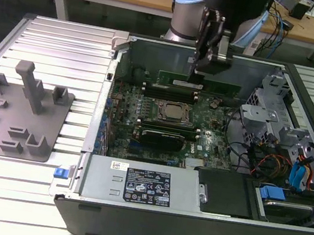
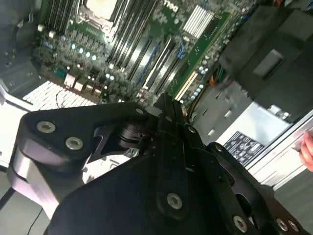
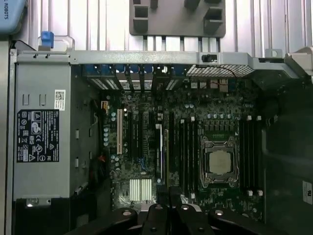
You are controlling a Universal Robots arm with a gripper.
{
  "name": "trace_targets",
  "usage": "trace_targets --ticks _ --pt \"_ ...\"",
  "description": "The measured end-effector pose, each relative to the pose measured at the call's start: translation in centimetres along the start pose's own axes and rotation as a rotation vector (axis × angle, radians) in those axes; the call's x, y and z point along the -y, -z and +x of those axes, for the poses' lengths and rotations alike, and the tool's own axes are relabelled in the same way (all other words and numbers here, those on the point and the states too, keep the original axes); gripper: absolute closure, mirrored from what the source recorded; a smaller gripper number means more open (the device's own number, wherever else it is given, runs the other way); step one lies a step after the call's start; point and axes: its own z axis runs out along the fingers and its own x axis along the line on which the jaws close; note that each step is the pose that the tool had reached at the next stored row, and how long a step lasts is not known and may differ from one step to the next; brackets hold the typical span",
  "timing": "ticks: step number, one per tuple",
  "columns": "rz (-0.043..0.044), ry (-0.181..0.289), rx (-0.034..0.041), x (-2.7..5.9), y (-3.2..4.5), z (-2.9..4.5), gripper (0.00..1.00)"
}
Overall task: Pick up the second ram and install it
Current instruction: 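Pick up the second ram and move it above second insertion slot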
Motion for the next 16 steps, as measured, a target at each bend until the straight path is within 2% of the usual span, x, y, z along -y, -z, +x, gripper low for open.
trace_targets --ticks 1,5,7,8,14,16 --pt "0.0001 0.000 0.0001 0.26 0.01 0.00 0.91" --pt "0.0001 0.000 0.0002 0.26 -0.02 -0.12 0.91" --pt "0.0000 0.000 0.0025 0.27 -0.19 -0.64 0.91" --pt "0.0001 0.000 0.0041 0.27 -0.36 -1.13 0.91" --pt "0.0000 0.000 0.0075 0.29 -0.92 -2.55 0.91" --pt "0.0000 0.001 0.0092 0.33 -1.78 -2.88 0.91"
